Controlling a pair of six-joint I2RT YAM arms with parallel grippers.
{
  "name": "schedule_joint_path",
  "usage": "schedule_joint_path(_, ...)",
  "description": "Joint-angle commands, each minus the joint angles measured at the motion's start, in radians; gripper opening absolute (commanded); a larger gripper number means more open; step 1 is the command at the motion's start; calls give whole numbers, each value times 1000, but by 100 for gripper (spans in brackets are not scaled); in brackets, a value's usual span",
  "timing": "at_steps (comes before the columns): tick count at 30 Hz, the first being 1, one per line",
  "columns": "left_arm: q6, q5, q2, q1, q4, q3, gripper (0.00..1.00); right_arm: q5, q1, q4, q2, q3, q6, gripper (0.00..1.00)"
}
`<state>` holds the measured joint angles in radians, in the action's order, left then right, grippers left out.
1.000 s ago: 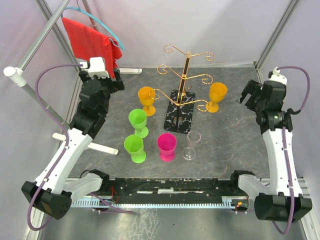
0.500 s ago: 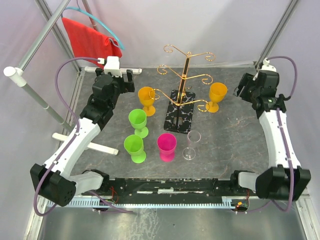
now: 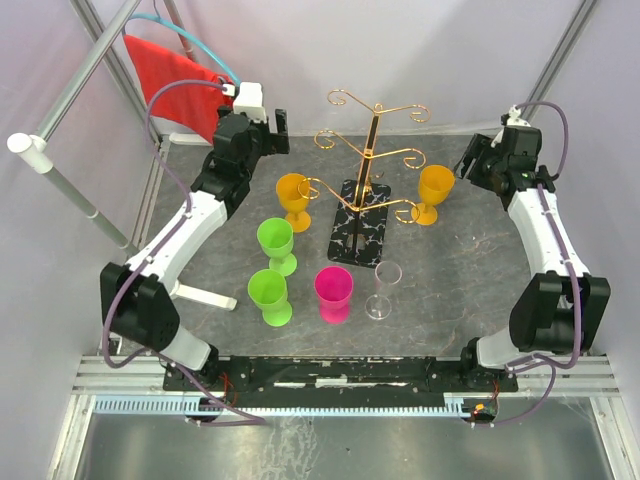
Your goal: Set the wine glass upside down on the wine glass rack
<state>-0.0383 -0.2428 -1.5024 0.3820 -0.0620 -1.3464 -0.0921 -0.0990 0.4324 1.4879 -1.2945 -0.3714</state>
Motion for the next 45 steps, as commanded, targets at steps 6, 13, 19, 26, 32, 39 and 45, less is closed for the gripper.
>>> schedule_joint_path(6,-54,37,-74,-12,-114,-36,99,-11,0,-44,35,-77,35,75)
schedule_joint_path(13,-49,75,-84,-14,-41,-22,99,6,-1,8,-35,-74,52,75)
schedule_joint_path(19,-33,74,-93,-14,170,-15,99,33,0,142,-123,-94,63,77)
schedule_joint_path(26,-30,108,-116,-14,271,10,99,27,-1,236,-210,-108,75,79)
schedule_joint_path(32,-35,151,-157,-13,322,-3,98,25,0,286,-255,-112,90,80)
schedule_joint_path(39,-33,165,-162,-14,365,-6,88,25,0,306,-266,-102,94,80)
schedule_joint_path(45,-21,216,-185,-14,389,-2,70,25,-1,303,-267,-88,91,80)
